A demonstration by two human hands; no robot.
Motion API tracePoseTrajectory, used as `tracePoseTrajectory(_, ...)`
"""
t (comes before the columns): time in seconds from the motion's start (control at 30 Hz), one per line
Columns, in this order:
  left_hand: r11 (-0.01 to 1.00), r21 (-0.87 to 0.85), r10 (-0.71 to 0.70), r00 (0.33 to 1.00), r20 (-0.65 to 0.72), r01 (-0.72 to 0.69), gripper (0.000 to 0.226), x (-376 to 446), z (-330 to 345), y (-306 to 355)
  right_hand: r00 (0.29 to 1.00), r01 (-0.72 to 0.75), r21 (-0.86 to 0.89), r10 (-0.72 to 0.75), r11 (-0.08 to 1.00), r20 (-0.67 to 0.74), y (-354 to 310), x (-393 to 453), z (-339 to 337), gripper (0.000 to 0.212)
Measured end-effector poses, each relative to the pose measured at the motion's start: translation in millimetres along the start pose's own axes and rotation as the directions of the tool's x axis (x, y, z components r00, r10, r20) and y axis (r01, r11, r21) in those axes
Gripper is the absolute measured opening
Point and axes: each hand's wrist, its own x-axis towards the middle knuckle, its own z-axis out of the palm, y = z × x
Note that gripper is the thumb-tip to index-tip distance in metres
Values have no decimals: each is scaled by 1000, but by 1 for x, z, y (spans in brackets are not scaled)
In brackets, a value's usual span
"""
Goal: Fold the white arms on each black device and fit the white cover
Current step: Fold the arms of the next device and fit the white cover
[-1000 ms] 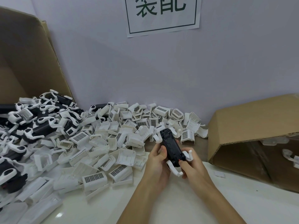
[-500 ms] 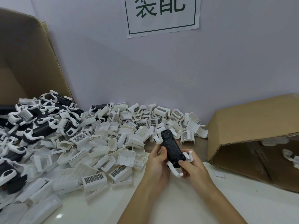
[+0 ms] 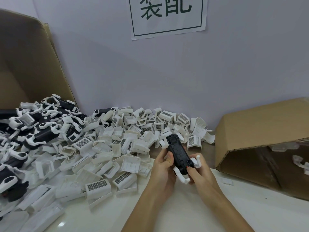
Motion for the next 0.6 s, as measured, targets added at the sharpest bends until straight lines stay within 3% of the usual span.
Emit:
tracePoseTrajectory(0.1,1000,11,-22,999,-27,22,39,0,0,3,1000,-22,10,22,1000,6,-1,1,2,16)
tracePoseTrajectory(0.2,999,-16,-37,990,-135,36,42,1,0,5,999,-15,58,17,998,-34,-2,0,2,35)
tracePoseTrajectory(0.37,996,-76,-50,984,-168,38,37,1,1,7,969,167,31,-158,985,-187,-4,-5,3,35)
tracePoseTrajectory(0.47,996,-84,-52,983,-173,37,39,3,-1,8,900,337,-162,-368,927,-232,-8,-10,4,28)
tracePoseTrajectory(0.6,998,54,48,955,-293,-33,50,8,-1,5,818,438,-536,-567,722,-97,-9,-12,12,38)
